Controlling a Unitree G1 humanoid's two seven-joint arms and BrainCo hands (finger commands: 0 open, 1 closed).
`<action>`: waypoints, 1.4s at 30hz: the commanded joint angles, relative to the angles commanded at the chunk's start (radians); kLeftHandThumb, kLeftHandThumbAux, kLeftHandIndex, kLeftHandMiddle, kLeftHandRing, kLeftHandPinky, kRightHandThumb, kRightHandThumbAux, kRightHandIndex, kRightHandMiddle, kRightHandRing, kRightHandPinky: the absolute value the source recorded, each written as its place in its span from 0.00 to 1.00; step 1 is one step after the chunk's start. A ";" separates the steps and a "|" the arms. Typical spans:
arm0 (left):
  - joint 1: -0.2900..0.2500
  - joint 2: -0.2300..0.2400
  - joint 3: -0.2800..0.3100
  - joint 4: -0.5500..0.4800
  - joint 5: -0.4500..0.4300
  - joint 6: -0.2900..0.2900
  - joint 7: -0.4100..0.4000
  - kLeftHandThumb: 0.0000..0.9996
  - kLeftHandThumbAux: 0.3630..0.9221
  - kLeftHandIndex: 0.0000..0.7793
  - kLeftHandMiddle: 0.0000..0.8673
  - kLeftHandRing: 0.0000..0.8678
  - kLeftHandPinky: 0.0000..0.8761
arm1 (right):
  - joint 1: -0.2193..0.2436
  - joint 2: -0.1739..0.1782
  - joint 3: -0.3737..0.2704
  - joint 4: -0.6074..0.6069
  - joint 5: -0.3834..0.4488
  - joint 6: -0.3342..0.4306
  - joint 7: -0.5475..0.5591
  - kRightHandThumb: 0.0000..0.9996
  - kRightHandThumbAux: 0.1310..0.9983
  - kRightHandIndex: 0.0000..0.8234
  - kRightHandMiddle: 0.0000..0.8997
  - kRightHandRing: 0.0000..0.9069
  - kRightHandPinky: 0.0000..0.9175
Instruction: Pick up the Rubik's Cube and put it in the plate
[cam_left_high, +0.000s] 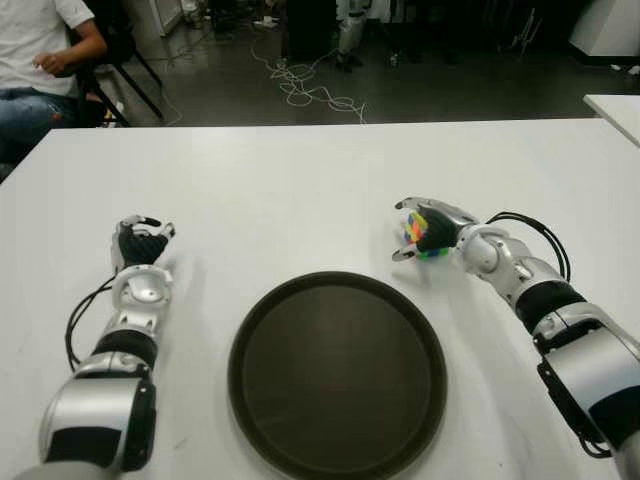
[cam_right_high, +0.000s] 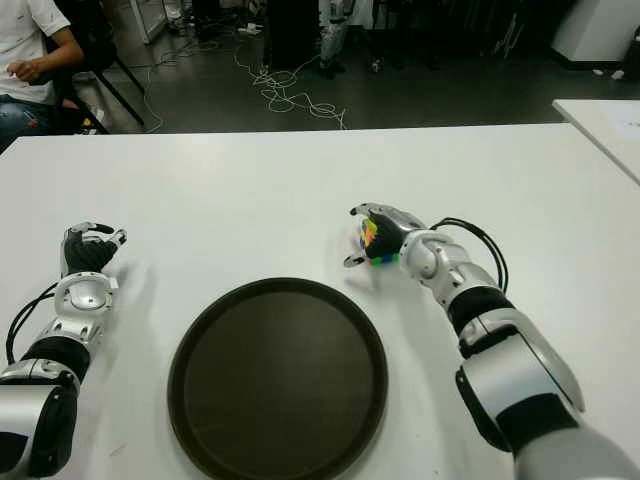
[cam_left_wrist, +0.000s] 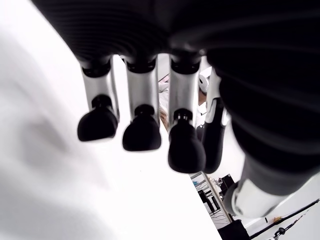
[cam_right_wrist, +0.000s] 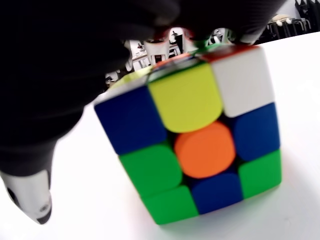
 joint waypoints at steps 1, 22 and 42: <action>0.000 0.000 -0.001 -0.001 0.001 -0.001 0.000 0.71 0.60 0.57 0.93 0.93 0.92 | 0.000 0.001 0.001 0.001 -0.001 0.003 -0.001 0.00 0.56 0.01 0.04 0.03 0.00; -0.005 0.005 0.000 0.006 0.001 0.013 0.000 0.71 0.60 0.57 0.93 0.93 0.92 | 0.012 0.007 -0.011 0.010 0.010 0.031 -0.014 0.00 0.56 0.01 0.04 0.04 0.01; -0.004 0.007 0.004 0.010 -0.001 0.009 -0.004 0.71 0.60 0.57 0.93 0.94 0.92 | 0.026 -0.005 -0.046 0.024 0.030 0.041 -0.045 0.00 0.62 0.01 0.03 0.03 0.00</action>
